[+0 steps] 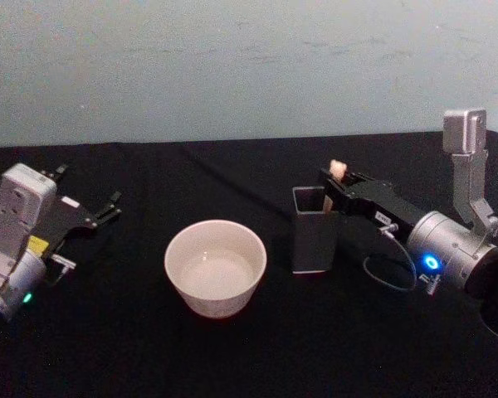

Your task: Pick up the stirring spoon with one hand, stir inside the cup, then place it back in its original position.

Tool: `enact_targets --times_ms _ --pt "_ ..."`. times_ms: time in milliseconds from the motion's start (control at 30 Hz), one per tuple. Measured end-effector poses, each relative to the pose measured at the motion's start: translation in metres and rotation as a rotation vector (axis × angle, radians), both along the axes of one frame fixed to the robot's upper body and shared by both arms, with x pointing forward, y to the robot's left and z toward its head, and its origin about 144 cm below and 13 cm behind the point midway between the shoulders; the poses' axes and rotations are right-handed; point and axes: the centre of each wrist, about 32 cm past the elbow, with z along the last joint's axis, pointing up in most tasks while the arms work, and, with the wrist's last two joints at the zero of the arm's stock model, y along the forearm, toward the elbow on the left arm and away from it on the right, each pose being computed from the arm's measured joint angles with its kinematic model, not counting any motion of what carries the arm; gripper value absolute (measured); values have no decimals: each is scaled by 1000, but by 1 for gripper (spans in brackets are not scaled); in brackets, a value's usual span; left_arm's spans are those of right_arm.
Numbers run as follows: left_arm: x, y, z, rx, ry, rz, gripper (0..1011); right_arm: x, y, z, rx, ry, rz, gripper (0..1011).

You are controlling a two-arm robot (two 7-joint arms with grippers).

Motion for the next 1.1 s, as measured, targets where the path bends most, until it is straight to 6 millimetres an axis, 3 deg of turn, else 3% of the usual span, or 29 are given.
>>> enact_targets --times_ms 733,833,1100 --pt "0 0 0 0 0 0 1001 0 0 0 1 1 -1 950" --pt "0 0 0 0 0 0 1001 0 0 0 1 1 -1 1002" --pt "0 0 0 0 0 0 1001 0 0 0 -13 -21 -8 1002"
